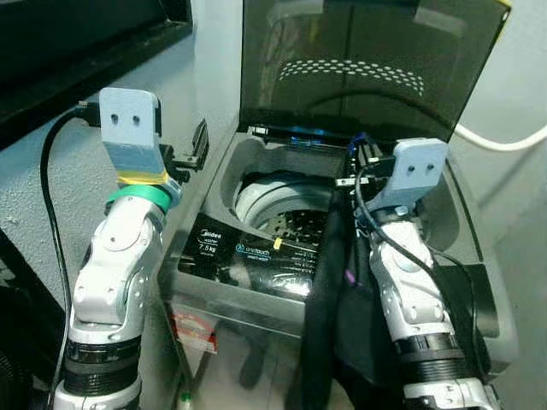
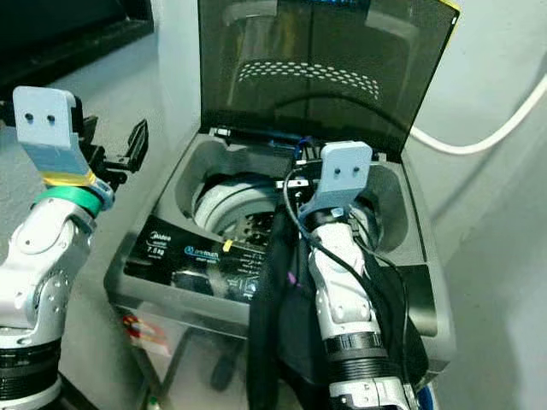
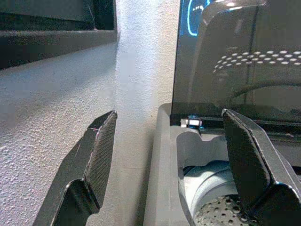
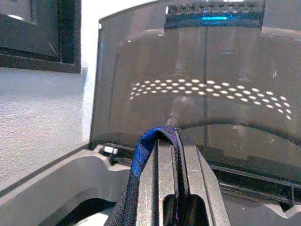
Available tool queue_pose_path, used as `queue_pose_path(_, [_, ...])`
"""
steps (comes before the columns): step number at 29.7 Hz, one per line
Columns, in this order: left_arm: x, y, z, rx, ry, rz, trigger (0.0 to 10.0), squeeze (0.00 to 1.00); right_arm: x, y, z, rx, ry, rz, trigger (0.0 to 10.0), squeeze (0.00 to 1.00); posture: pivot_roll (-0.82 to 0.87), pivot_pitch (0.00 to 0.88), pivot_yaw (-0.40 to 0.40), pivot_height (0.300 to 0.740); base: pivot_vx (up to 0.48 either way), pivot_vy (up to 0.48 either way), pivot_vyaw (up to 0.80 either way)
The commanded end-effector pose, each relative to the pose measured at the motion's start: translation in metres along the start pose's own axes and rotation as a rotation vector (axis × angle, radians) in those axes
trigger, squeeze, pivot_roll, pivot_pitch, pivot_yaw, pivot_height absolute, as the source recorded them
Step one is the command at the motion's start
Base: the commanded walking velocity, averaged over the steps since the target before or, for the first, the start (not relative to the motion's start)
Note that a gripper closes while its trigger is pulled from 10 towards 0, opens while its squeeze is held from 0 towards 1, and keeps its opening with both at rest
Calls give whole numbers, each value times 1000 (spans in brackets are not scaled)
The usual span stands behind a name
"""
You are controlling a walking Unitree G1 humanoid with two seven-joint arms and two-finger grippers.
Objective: Clothes washing
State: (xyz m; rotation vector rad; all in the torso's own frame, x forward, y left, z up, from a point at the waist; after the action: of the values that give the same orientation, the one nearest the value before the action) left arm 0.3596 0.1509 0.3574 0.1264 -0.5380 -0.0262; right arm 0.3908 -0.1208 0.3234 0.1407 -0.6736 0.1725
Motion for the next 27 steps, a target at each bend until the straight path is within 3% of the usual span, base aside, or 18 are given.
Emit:
queue_pose_path(1, [-1,-2,-5,-7,21,-8,10000,0,0,-1,3,3,-14,-4,10000,0,45,64,40,740,0,0,0])
queue_pose_path(10, [-4,-10,-7,-3,33,-66,10000,0,2,1,2,-54,-16,0,10000,0,49,68,41,740,0,0,0])
queue_pose_path(14, [-3,-12,-5,21,27,-88,10000,0,12,5,7,-62,-35,2,10000,0,56,84,40,740,0,0,0])
queue_pose_path(16, [-1,-15,-3,70,16,-114,10000,0,26,9,14,-56,-71,1,10000,0,60,95,39,740,0,0,0])
queue_pose_path(19, [1,-18,-2,57,16,-129,10000,0,52,12,15,-111,-47,-27,10000,0,67,133,32,740,0,0,0])
queue_pose_path(23, [-1,-22,-2,50,22,-134,10000,0,78,15,26,-98,-48,-36,10000,0,71,148,25,740,0,0,0])
queue_pose_path(27, [-10,-29,-7,24,53,-135,10000,0,111,26,84,-38,-184,-71,10000,0,86,184,9,740,0,0,0])
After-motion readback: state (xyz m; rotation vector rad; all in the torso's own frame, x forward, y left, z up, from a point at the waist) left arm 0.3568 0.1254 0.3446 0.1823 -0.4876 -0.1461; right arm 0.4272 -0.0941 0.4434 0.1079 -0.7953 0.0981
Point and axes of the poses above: a point about 5 cm out from each wrist's last joint towards the gripper, its own x axis pointing out of the wrist towards the gripper, its own z axis along the axis of the wrist's last joint, y = z × x, the point moved 5 cm from there along x, pointing out of the wrist towards the gripper, and after that the axes turned 9 degrees about x, right-handed, at the moved point
